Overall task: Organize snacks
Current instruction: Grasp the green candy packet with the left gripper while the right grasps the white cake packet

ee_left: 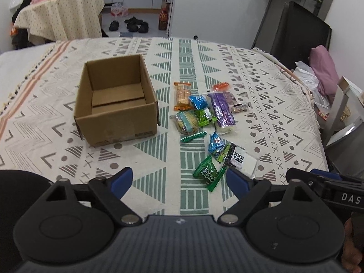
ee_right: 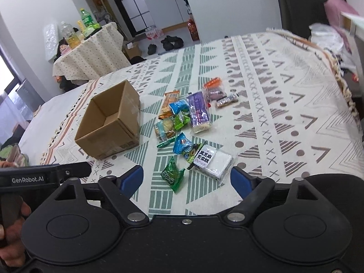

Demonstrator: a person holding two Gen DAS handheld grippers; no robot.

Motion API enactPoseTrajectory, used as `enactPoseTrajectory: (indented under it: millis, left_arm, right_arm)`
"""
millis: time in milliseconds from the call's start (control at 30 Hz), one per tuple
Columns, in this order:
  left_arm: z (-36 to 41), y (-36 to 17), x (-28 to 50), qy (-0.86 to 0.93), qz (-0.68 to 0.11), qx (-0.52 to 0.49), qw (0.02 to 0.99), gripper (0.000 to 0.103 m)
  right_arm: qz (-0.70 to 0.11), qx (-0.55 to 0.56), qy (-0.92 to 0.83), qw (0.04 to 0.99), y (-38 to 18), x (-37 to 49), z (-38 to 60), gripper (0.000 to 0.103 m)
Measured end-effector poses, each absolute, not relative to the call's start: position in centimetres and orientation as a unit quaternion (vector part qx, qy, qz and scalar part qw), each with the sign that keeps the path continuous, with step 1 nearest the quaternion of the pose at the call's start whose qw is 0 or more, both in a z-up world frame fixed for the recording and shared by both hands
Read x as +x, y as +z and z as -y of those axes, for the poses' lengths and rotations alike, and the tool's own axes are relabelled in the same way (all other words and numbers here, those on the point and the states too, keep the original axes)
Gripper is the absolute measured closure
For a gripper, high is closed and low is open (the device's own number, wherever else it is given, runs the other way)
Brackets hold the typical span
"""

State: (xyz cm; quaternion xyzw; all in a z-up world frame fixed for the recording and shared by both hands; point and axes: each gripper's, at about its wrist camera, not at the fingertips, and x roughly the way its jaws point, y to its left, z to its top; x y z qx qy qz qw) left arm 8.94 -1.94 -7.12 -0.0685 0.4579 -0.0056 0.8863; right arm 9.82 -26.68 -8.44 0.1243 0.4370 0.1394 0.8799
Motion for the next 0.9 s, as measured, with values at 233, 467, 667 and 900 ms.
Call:
enactPoseTrajectory:
  millis: [233,467,667,900]
  left_arm:
    - [2.7,-9.1,11.3,0.007,-0.484,-0.086,0.871,0.024]
    - [3.6,-11.3,13.8,0.018,-0.510,-0.111,0.853,0.038]
    - [4.7,-13.4,15.4,0.032,-0.534,-0.129,0.835,0.041]
    - [5.2,-15.7,17.0,0.048,-0.554,-0.168,0.814,0.049]
  right_arm:
    - [-0.458,0.149,0.120,0.868,-10.7,12.3,27.3,0.025]
    - [-0.475,0.167,0.111,0.857,-12.7,14.1,27.7,0.025]
    - [-0.491,0.190,0.095,0.845,-14.6,15.4,27.9,0.026]
    - [-0.507,0.219,0.067,0.831,-16.9,17.0,28.2,0.026]
